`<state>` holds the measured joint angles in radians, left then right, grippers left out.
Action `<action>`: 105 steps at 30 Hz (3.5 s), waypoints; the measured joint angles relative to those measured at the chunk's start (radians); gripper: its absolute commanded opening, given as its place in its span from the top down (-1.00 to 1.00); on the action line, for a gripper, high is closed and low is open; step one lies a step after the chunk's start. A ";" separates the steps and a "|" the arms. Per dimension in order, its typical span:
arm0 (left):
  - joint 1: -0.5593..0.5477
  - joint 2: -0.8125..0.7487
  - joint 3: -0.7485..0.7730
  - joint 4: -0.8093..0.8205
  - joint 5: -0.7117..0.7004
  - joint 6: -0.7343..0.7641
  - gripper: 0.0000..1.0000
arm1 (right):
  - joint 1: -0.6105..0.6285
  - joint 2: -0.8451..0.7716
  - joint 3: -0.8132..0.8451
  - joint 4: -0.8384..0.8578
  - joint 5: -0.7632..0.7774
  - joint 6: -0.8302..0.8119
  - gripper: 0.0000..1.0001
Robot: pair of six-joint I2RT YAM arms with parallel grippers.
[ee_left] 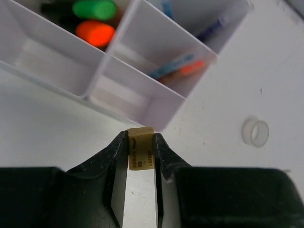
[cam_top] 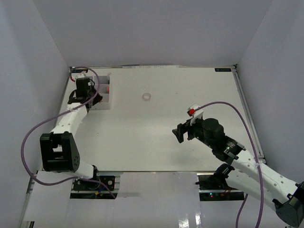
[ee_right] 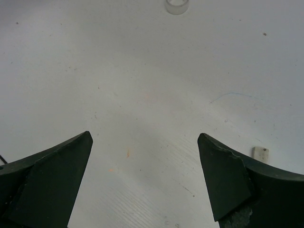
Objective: Sort the stationery into containers
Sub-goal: Place the stationery in the storage box, then pick up the stationery from the center of the board.
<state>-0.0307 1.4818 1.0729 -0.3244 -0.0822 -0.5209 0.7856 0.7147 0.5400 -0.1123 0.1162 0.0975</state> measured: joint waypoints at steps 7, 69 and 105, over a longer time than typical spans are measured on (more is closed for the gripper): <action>0.195 0.008 -0.051 0.102 0.024 -0.076 0.68 | 0.000 -0.011 -0.015 0.004 -0.019 0.000 -0.96; 0.334 -0.272 -0.264 0.149 0.521 0.061 -0.96 | -0.492 0.335 -0.060 -0.016 0.093 0.206 -0.49; 0.271 -0.332 -0.274 0.177 0.587 0.059 -0.96 | -0.492 0.712 0.124 -0.065 0.039 0.076 0.18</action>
<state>0.2405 1.1500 0.7990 -0.1474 0.5049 -0.4618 0.2939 1.4265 0.6640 -0.1776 0.1547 0.1734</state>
